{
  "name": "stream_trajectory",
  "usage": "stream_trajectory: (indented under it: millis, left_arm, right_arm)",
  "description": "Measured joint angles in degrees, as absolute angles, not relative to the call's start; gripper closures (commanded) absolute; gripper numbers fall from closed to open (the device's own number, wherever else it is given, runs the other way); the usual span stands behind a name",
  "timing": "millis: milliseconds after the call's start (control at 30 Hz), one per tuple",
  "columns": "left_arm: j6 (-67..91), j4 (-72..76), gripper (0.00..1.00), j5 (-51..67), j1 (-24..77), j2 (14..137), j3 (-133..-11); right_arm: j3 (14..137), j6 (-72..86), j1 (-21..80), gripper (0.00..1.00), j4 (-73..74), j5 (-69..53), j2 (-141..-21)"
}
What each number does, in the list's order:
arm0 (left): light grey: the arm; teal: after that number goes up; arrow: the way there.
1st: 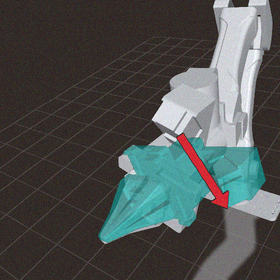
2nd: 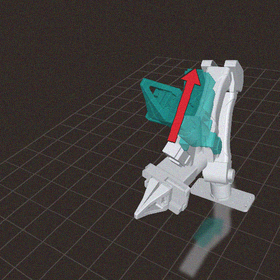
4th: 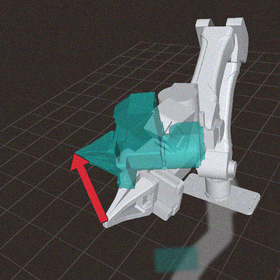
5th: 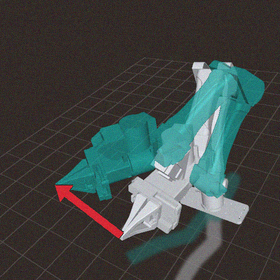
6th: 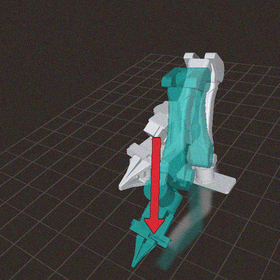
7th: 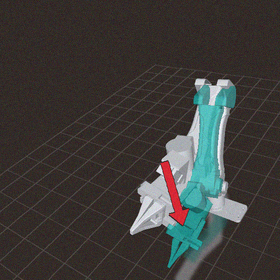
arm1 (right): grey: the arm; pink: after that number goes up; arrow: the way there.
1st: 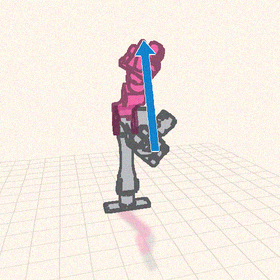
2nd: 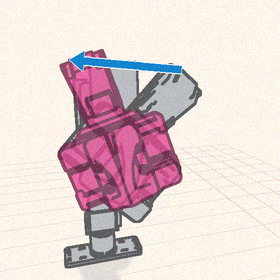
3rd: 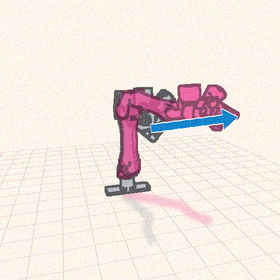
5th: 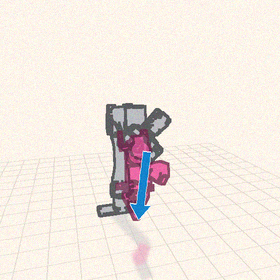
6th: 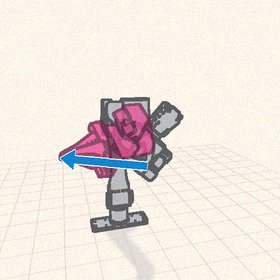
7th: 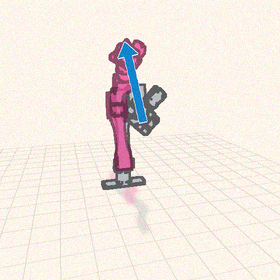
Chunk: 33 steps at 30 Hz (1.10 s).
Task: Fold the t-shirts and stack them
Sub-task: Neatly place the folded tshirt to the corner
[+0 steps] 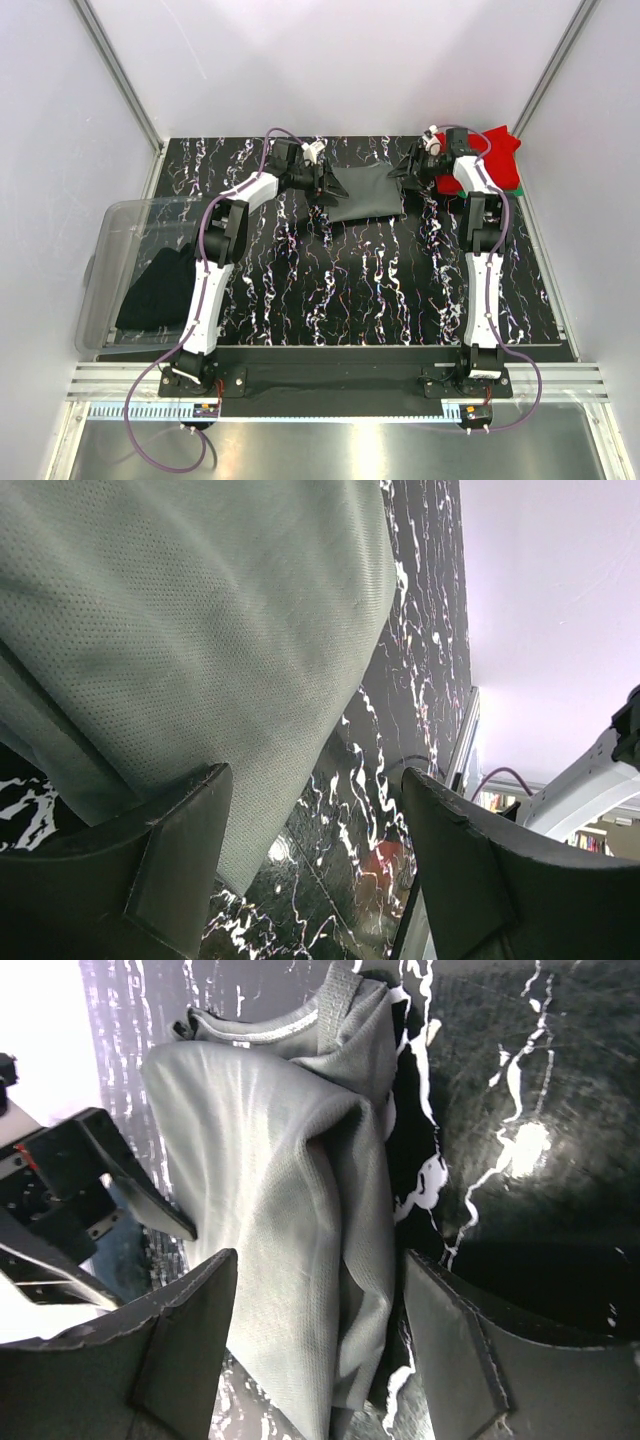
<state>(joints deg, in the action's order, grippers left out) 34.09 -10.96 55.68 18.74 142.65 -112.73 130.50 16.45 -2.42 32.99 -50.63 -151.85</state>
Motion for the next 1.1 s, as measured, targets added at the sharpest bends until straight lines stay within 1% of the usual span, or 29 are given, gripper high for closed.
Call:
stream_trajectory:
  millis: [267,400,533,667,700,767,800,867,933,1100]
  left_arm:
    - [33.93,-11.16,0.27,55.33,18.74,143.13,-112.75]
    - [33.91,-11.31,0.27,55.22,18.74,143.74,-112.75]
    - [33.89,-11.73,0.27,55.2,18.68,144.05,-112.81]
    - [33.89,-11.97,0.27,55.22,18.68,144.4,-112.97]
    - [33.89,-12.03,0.27,55.22,18.68,144.46,-113.08]
    - [33.85,-12.12,0.27,55.22,18.68,144.49,-113.19]
    - [33.78,-12.14,0.27,55.22,18.65,144.49,-113.21]
    - [33.43,-12.29,0.27,55.22,18.63,144.49,-113.23]
    - [32.99,-12.38,0.25,55.22,18.61,144.46,-113.23]
    - [29.06,-14.74,0.25,55.0,18.13,143.7,-113.49]
  right_arm:
    - [139.94,18.15,-1.76,0.3,37.85,-53.58,-157.58]
    - [141.86,18.06,-0.89,0.32,40.01,-54.06,-158.65]
    - [142.04,17.69,0.62,0.38,41.69,-53.78,-158.67]
    - [142.15,16.56,2.13,0.53,43.55,-52.9,-158.78]
    - [142.15,16.27,2.37,0.63,43.81,-52.66,-158.91]
    - [142.15,15.53,2.7,0.76,44.53,-51.7,-159.2]
    - [142.15,15.44,2.79,0.87,44.84,-51.57,-159.33]
    - [142.15,15.0,2.81,0.94,45.43,-50.98,-159.44]
    - [142.76,14.48,2.79,1.0,46.26,-50.02,-159.44]
    - [145.45,9.52,2.83,1.0,48.25,-45.08,-159.11]
